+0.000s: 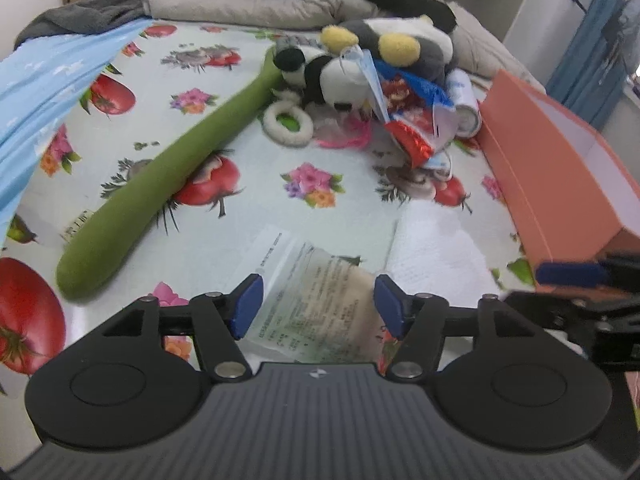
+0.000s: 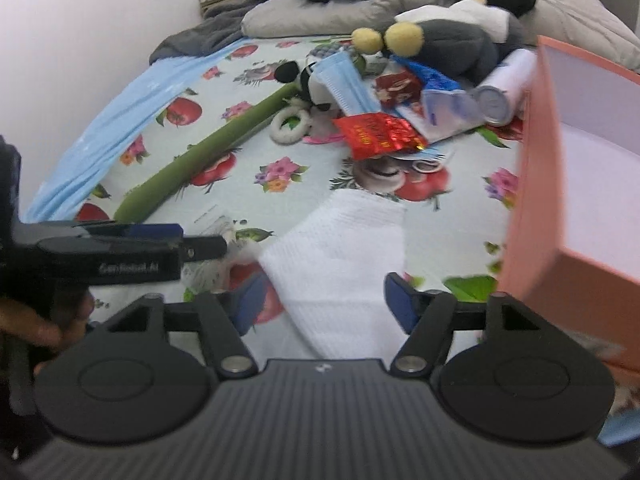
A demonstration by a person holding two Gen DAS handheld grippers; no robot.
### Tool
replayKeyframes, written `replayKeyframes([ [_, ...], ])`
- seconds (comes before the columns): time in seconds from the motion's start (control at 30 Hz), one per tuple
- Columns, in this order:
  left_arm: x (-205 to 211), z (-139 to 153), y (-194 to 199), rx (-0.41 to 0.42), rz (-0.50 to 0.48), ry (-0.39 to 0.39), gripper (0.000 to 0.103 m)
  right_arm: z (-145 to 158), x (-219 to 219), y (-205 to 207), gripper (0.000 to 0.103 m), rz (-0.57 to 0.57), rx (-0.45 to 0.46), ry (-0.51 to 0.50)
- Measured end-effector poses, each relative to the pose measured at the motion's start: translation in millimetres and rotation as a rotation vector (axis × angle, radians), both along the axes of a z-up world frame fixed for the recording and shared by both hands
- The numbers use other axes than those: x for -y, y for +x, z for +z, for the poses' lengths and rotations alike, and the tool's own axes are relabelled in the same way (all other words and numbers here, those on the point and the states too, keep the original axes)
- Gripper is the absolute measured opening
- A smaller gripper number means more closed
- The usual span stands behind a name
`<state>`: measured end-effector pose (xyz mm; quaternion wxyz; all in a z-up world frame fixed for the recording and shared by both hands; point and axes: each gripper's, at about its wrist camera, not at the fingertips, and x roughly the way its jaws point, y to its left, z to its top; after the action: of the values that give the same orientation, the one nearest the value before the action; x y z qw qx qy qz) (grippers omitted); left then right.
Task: Organize soft objects
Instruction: 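Grasp the white towel with the right tool while the left tool grasps the clear bag, then lift the towel and bag and carry both tools over the pink box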
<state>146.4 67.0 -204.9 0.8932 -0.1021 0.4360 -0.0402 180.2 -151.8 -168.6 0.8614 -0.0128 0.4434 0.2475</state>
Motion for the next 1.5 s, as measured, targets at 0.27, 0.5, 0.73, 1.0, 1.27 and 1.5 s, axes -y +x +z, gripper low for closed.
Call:
replayKeyframes([
  [0.27, -3, -15, 7, -0.013, -0.031, 0.003, 0.073, -45, -17, 25, 0.078, 0.032, -0.035, -0.049],
  [0.5, 4, -18, 6, -0.007, -0.052, 0.027, 0.066, -50, -22, 17, 0.066, 0.061, 0.032, -0.129],
  [0.73, 16, -16, 4, -0.012, -0.058, 0.042, 0.037, -46, -18, 17, 0.017, 0.063, 0.014, -0.119],
  [1.0, 16, 1, -4, 0.007, -0.010, 0.023, 0.017, -32, -13, 3, 0.012, 0.023, -0.003, -0.057],
  [1.27, 23, 42, -23, 0.082, 0.022, 0.026, 0.011, 8, -2, -11, 0.012, -0.023, 0.083, -0.018],
  [1.5, 27, 87, -42, 0.161, 0.059, 0.015, 0.011, 51, 12, -24, 0.012, -0.062, 0.159, 0.035],
])
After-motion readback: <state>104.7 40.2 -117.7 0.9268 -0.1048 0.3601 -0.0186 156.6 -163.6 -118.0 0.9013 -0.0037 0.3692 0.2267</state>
